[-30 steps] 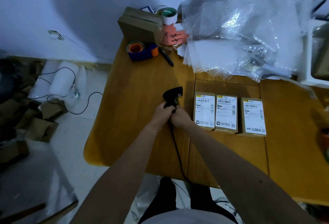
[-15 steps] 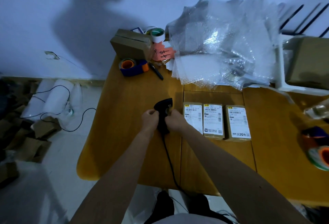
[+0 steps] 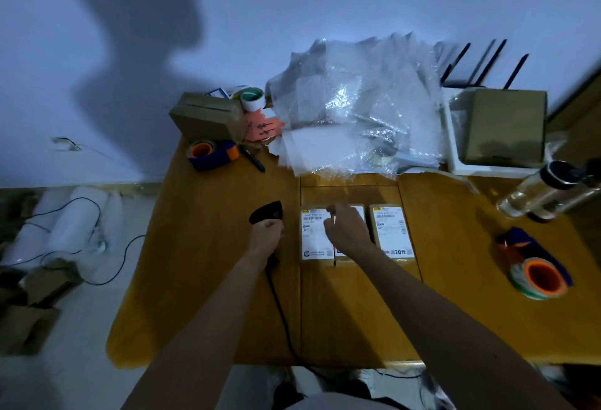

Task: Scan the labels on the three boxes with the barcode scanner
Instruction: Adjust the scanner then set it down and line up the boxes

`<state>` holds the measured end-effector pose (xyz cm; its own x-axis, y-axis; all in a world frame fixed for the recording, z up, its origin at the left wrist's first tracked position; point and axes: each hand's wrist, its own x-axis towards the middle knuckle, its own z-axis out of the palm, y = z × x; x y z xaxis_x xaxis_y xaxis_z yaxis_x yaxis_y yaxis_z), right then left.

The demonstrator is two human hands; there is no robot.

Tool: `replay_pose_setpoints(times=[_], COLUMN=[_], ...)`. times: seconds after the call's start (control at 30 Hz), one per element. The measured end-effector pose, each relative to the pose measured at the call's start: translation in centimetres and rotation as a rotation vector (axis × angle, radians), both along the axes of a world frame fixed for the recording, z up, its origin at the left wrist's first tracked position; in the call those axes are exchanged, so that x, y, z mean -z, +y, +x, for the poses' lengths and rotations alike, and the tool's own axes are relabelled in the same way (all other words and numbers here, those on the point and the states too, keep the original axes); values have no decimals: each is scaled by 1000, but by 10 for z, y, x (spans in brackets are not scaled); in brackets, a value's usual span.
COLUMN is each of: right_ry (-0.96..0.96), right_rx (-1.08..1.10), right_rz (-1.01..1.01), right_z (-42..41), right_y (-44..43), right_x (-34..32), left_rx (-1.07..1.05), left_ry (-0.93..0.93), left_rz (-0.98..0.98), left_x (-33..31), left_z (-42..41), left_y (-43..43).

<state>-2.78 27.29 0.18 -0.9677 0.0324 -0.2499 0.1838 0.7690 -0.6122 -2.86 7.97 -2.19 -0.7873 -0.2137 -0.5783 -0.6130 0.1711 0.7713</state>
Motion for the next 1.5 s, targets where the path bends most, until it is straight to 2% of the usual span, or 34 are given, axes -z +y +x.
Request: replay_pose_setpoints(times=[0.17, 0.27, 0.53, 0.73, 0.97, 1.5], right_ry=[67, 56, -48, -182, -172, -140], right_rx=[67, 145, 315, 403, 418, 440], right_rz=[179, 209, 189, 16, -56, -2], right_z=[16, 25, 48, 54, 53, 59], right_y=[59, 88, 133, 139, 139, 147], right_x=[16, 25, 52, 73, 80, 85], left_rx=[149, 226, 253, 250, 260, 309], left_ry=[19, 43, 49, 108, 131, 105], left_rz=[-76, -142, -241, -312, -323, -277], left_x=[8, 17, 40, 45, 41, 38], left_z=[9, 19, 40, 49, 45, 47], left_y=[17, 26, 35, 39, 44, 52])
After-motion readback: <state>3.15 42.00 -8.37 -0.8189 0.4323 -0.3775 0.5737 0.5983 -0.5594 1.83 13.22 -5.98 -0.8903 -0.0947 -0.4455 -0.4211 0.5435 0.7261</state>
